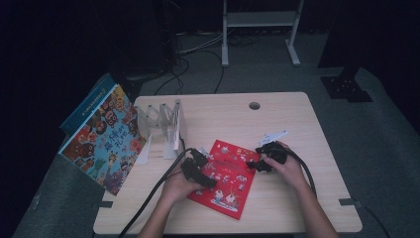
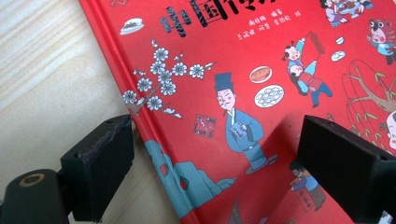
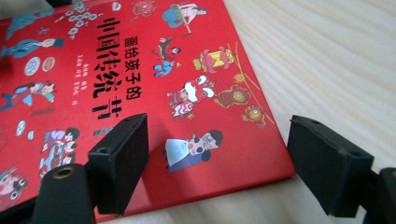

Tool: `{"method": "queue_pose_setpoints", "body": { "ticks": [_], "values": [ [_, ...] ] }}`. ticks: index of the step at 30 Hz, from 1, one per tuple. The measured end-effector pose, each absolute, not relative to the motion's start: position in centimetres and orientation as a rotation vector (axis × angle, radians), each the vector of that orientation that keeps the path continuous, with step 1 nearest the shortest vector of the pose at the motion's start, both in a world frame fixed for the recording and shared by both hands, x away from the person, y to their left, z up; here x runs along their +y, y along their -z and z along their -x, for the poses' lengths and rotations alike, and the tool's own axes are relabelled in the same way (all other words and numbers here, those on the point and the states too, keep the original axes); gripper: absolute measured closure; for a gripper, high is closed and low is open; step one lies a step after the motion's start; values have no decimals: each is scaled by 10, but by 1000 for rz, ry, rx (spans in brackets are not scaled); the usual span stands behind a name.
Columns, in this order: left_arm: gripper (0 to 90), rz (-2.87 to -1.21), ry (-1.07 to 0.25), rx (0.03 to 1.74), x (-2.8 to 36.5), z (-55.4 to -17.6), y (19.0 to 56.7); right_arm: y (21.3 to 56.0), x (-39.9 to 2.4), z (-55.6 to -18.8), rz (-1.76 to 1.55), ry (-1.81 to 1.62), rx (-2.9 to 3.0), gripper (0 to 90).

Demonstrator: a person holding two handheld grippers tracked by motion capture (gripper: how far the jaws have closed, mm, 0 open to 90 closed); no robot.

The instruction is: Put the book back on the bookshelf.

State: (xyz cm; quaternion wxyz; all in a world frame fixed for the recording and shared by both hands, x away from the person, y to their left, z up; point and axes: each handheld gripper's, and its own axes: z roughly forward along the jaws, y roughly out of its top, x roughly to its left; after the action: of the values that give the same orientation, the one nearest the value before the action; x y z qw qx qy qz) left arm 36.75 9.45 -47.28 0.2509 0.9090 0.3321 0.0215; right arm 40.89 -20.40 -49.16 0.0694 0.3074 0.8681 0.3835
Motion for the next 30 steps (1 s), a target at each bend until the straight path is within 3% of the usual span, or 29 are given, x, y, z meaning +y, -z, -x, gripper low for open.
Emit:
{"method": "queue_pose_setpoints", "body": {
  "ticks": [30],
  "values": [
    [106,-2461,-61,870,96,-367,474,488,-210,-302,-1127,-1092,2373,193]
  ]
}}
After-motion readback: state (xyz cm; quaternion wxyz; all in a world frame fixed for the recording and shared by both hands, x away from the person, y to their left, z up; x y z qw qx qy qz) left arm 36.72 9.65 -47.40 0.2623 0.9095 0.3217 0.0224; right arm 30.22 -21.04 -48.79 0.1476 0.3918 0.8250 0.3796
